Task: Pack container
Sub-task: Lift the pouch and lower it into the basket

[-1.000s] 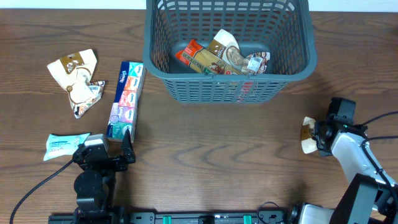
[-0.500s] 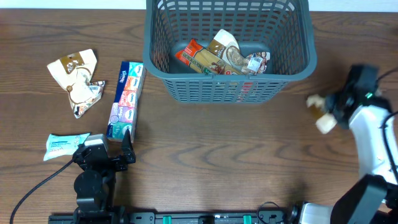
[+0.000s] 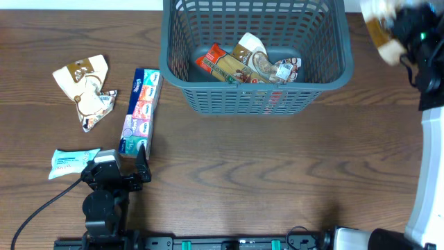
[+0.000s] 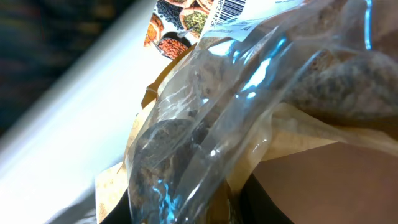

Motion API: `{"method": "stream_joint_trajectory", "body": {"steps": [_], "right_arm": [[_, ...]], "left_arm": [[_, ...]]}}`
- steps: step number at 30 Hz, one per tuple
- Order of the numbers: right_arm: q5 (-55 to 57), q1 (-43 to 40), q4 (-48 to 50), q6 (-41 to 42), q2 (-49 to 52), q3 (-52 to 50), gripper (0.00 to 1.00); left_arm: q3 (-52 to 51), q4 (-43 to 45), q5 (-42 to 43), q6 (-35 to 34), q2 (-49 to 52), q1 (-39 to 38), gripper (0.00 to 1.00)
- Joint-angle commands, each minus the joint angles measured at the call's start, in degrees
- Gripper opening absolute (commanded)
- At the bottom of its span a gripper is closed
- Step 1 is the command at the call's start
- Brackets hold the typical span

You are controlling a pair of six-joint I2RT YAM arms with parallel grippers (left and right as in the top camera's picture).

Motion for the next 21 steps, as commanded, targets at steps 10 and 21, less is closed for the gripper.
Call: {"method": "stream_joint_trajectory", "body": {"steps": [10, 21], "right_arm": [[-6.1, 20.5, 7.5, -4.7, 6.3, 2.5, 0.01], [-6.8, 23.6, 3.3, -8.9, 18.4, 2.5, 0.01]], "left_arm": [[-1.1, -0.7, 0.0, 0.3, -0.3, 0.3, 0.99], [-1.1, -0.7, 0.0, 0.3, -0.3, 0.3, 0.99]]}}
